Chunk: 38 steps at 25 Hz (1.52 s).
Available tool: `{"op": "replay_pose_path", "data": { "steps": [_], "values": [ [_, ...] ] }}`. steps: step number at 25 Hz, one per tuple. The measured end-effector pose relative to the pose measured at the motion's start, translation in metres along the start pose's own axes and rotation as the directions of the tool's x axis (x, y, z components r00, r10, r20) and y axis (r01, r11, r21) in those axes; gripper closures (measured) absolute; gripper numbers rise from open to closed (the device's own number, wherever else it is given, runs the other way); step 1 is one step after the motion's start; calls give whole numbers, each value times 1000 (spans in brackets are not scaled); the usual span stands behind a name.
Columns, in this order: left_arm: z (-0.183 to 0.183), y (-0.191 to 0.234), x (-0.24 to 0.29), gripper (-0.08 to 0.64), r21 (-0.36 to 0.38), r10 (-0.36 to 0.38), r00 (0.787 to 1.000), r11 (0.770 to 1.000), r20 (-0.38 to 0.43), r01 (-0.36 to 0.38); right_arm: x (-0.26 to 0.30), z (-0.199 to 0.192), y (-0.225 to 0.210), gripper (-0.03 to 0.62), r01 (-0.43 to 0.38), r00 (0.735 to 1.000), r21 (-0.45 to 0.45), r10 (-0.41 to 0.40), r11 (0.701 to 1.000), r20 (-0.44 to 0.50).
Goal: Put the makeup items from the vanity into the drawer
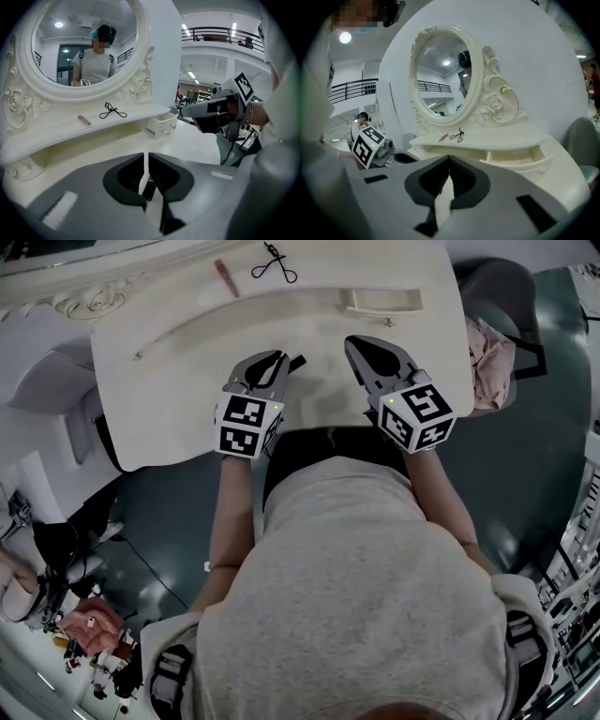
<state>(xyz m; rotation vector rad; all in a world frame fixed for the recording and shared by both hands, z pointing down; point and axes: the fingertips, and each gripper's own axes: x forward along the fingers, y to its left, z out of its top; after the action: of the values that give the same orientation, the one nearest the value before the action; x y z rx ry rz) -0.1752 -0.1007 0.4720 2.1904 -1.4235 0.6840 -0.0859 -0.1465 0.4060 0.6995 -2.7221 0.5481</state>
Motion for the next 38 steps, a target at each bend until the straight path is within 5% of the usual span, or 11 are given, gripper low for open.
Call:
{"op": "replay_pose_path", "data": {
  "steps": [3,6,10,14,26,38],
  "values": [
    [-8,0,-2,544,4,-4,1000,1000,-20,4,1,-7,1,584,-12,1000,17,12,1000,-15],
    [-19,-6,1,439,15,-41,998,999,-53,42,1,-16,1,584,-16,999,29,17,999,-36],
    [-39,-13,5,413,65,-81,988,994,-133,90,1,-28,2,584,-15,998,57,19,998,-58],
    [-49,-12,13,413,39,-108,983,993,-148,115,2,-36,2,584,-10,998,76,15,997,-69],
    [-76,-11,28,414,118,-118,956,981,-267,154,-7,-46,-9,584,72,996,120,-65,990,-57],
    [-76,-8,31,456,133,-142,950,974,-277,184,-10,-49,-9,584,132,990,92,-125,987,-69]
  ]
}}
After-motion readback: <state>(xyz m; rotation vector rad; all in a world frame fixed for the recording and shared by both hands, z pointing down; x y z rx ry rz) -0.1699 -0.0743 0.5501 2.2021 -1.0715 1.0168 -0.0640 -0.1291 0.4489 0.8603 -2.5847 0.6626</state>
